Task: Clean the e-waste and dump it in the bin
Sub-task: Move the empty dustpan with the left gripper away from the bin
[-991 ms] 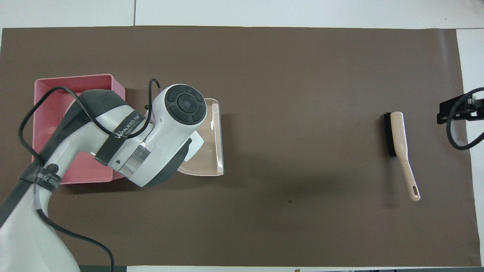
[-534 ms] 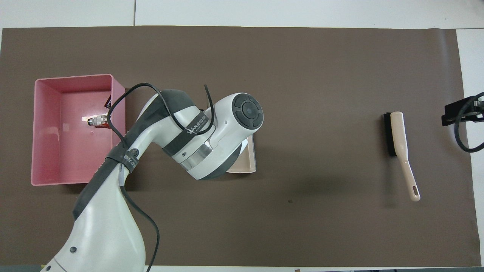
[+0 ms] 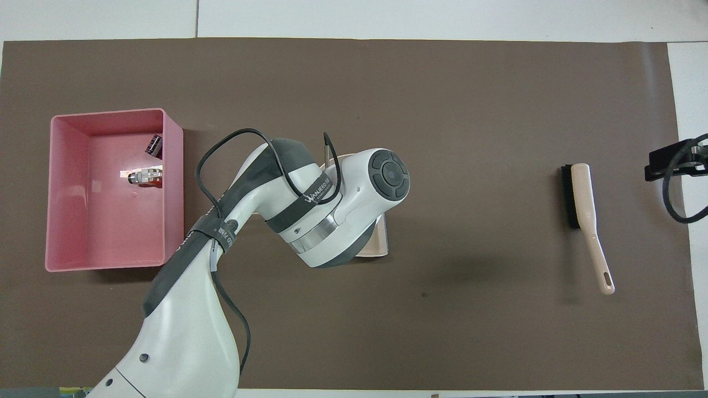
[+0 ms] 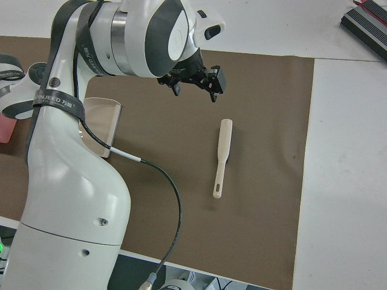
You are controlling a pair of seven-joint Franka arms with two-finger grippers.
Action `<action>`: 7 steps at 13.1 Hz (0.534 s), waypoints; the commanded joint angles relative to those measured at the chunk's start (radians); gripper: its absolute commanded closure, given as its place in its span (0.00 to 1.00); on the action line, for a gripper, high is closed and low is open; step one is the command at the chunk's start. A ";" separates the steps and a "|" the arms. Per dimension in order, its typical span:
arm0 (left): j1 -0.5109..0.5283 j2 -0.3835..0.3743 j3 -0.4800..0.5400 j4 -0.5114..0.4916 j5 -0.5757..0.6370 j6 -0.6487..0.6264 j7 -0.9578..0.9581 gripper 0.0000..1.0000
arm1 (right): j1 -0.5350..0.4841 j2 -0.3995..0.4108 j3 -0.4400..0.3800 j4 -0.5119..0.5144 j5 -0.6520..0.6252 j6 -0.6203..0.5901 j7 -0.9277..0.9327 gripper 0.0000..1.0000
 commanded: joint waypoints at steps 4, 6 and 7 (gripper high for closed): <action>-0.017 -0.011 0.014 -0.049 -0.013 0.121 -0.001 0.93 | -0.003 -0.024 -0.003 -0.040 0.006 0.044 -0.018 0.00; -0.016 -0.011 0.014 -0.047 -0.016 0.112 -0.013 0.49 | -0.004 -0.024 -0.003 -0.039 0.007 0.044 -0.015 0.00; -0.014 -0.011 0.014 -0.046 -0.016 0.111 -0.015 0.38 | -0.006 -0.024 -0.004 -0.039 0.007 0.045 -0.015 0.00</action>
